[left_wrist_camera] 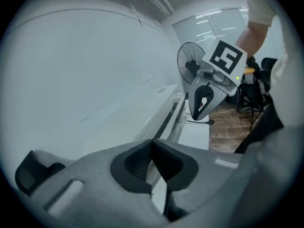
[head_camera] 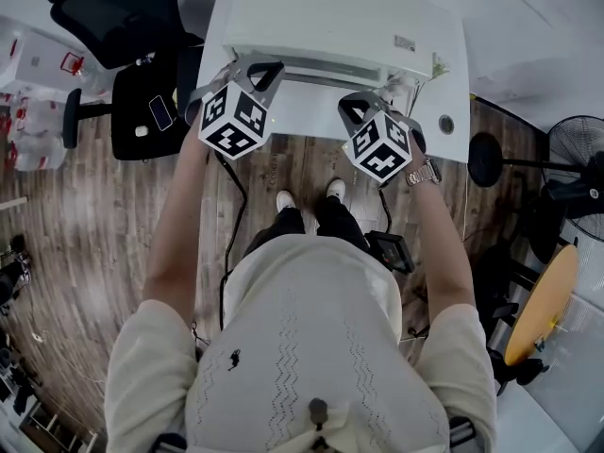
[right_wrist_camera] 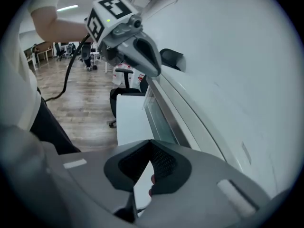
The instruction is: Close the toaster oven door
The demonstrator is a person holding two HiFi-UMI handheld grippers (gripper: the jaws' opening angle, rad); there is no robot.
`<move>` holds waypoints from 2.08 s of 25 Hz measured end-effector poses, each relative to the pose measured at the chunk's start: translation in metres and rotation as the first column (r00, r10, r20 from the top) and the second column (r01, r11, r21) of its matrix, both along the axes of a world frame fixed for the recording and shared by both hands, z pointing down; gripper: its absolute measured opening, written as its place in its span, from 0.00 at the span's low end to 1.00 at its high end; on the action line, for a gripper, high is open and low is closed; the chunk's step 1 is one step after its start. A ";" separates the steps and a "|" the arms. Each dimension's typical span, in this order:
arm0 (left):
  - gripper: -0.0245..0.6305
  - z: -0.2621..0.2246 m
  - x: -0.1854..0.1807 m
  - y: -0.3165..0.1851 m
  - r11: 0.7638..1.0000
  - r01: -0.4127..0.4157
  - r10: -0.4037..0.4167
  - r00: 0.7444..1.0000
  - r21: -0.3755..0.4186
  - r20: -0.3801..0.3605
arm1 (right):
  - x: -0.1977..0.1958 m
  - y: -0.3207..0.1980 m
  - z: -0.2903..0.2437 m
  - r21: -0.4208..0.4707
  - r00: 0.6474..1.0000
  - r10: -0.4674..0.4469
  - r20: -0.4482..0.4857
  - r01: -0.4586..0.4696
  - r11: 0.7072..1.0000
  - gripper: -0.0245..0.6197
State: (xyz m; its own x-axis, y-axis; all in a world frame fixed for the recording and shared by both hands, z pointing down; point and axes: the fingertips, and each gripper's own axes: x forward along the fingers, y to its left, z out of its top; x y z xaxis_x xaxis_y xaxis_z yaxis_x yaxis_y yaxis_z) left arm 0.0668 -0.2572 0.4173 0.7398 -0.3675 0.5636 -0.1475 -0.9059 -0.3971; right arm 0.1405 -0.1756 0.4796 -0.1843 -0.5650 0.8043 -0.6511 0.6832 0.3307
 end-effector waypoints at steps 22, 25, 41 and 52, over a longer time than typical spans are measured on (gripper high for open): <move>0.04 -0.038 -0.008 0.104 0.943 0.063 -0.226 0.842 -0.327 -0.490 | 0.017 0.063 -0.082 0.206 0.831 0.178 0.528 -0.329 0.921 0.05; 0.04 -0.042 -0.013 0.118 0.950 0.050 -0.205 0.844 -0.307 -0.495 | 0.019 0.078 -0.093 0.223 0.813 0.179 0.554 -0.353 0.909 0.05; 0.04 -0.103 -0.053 0.120 0.941 0.113 -0.293 0.740 -0.318 -0.605 | 0.033 0.121 -0.168 0.369 0.753 0.146 0.641 -0.470 0.802 0.05; 0.04 -0.160 -0.069 0.121 0.973 0.107 -0.220 0.710 -0.206 -0.669 | 0.035 0.135 -0.263 0.529 0.758 0.034 0.651 -0.485 0.696 0.05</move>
State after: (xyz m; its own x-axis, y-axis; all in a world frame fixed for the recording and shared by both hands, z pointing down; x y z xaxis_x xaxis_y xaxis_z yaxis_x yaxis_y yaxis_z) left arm -0.0022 -0.1362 0.2575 0.8781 -0.4782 -0.0171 -0.4783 -0.8782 0.0015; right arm 0.1757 -0.0409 0.2162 -0.2154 -0.9764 0.0187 -0.9693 0.2161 0.1178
